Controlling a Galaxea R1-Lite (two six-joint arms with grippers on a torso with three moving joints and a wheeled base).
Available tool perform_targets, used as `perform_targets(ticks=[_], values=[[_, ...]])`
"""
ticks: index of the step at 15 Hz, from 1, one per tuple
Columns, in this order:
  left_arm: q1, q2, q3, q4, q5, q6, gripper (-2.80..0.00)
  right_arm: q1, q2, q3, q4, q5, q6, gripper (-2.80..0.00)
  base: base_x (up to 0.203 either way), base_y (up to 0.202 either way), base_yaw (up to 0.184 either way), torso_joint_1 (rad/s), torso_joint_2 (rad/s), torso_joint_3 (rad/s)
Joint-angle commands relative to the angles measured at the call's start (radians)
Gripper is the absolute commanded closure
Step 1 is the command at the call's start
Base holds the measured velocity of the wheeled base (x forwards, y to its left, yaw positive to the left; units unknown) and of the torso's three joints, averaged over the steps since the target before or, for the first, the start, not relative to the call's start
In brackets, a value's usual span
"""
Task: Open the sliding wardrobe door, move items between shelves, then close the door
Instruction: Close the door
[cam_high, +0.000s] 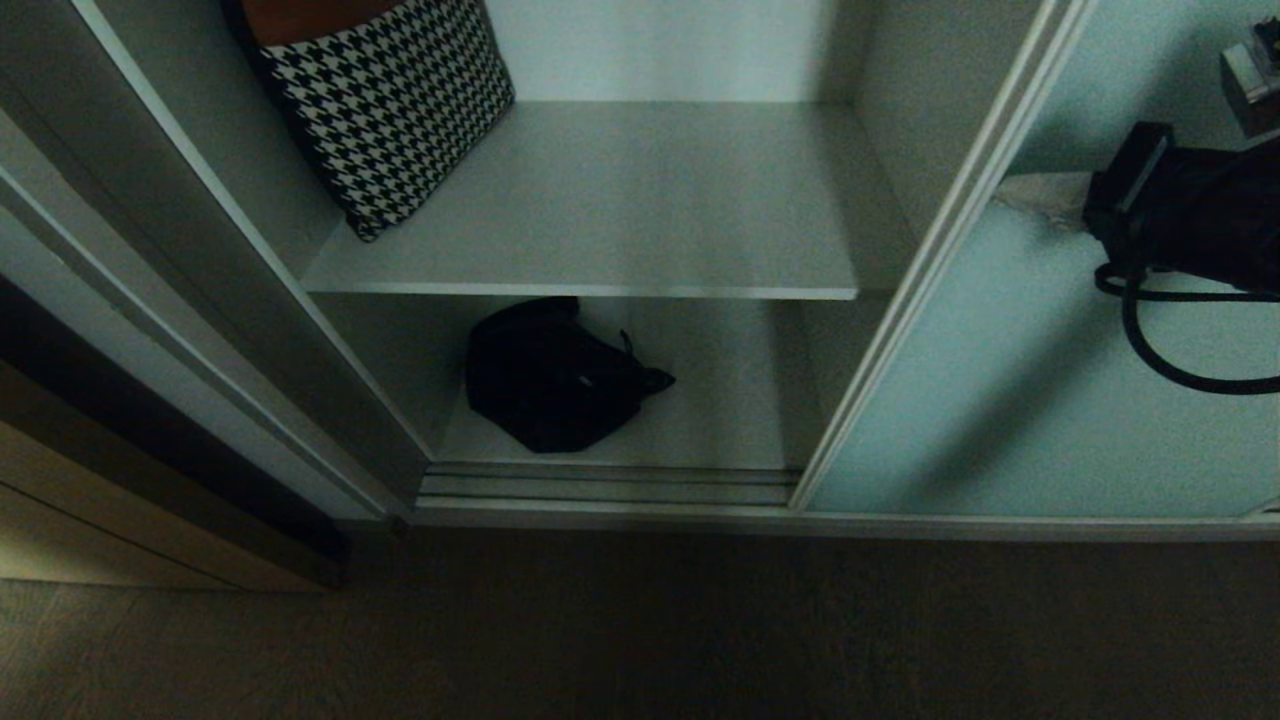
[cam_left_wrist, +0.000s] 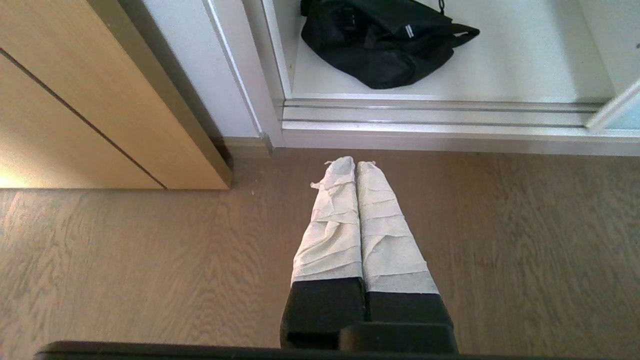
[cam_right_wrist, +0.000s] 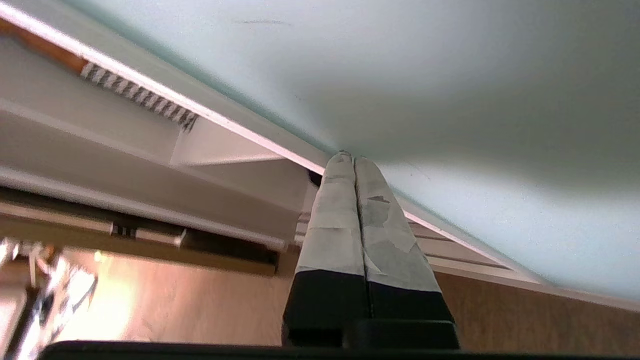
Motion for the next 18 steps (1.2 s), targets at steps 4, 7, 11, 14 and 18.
perform_targets(ticks=[4,7,11,14,18], values=[[0.000,0.001,0.000,0.000,0.000,0.001,0.00,0.213,0.120,-0.107,-0.003,-0.091,-0.108,0.00,0.000,0.000,0.000,0.000,0.00,0.000],[0.000,0.001,0.000,0.000,0.000,0.001,0.00,0.377,0.120,-0.091,-0.007,-0.203,-0.198,0.00,0.000,0.000,0.000,0.000,0.00,0.000],[0.000,0.001,0.000,0.000,0.000,0.001,0.00,0.464,-0.060,0.052,-0.099,-0.292,-0.272,0.00,0.000,0.000,0.000,0.000,0.00,0.000],[0.000,0.001,0.000,0.000,0.000,0.001,0.00,0.491,-0.233,0.157,-0.106,-0.303,-0.311,0.00,0.000,0.000,0.000,0.000,0.00,0.000],[0.000,0.001,0.000,0.000,0.000,0.001,0.00,0.433,-0.455,0.262,-0.090,-0.306,-0.317,0.00,0.000,0.000,0.000,0.000,0.00,0.000]])
